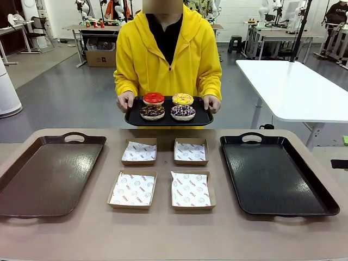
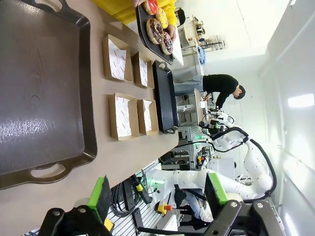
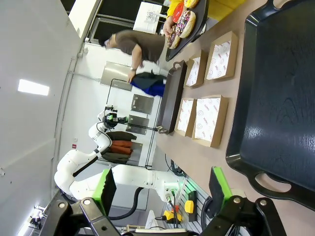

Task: Individually package the donuts and arrange them on the tray.
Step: Pick up one Paper togo box.

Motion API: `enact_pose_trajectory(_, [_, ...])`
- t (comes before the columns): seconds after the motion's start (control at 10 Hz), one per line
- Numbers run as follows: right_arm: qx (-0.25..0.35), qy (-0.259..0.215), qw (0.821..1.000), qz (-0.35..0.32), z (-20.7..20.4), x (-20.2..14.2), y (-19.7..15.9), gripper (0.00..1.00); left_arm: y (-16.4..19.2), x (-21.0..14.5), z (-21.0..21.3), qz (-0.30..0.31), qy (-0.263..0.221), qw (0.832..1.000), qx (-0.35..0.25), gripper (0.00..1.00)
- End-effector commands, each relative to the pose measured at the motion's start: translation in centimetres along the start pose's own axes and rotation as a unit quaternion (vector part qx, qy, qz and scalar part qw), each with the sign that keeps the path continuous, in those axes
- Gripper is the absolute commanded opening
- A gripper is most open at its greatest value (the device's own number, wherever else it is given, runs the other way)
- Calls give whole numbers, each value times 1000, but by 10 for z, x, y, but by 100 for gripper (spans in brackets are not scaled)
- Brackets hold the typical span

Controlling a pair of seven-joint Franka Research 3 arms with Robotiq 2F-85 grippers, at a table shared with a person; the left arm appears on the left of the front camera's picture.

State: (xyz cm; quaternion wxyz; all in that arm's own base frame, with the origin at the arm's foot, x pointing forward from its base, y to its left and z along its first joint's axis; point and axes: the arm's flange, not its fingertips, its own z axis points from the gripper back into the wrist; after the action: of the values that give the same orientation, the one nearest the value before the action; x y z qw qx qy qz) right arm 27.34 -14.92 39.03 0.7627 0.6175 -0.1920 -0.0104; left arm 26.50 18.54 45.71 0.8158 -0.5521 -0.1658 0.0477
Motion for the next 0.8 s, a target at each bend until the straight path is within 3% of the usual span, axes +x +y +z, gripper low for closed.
enact_pose_trajectory(0.0, [6,-3,1000,0,1,0,0,100,1,-1,1,-3,-4,1000,-9,100])
enact_pose_trajectory(0.2, [-18,-13,1000,-9,-15,11,8,100,1,-1,1,-3,-4,1000,-9,100])
enact_pose_trajectory(0.5, [-98,8,995,-25,-78,69,73,100,1,-1,1,-3,-4,1000,-9,100])
enact_pose_trajectory(0.7, [-186,54,981,-23,-129,96,112,100,1,-1,1,-3,-4,1000,-9,100])
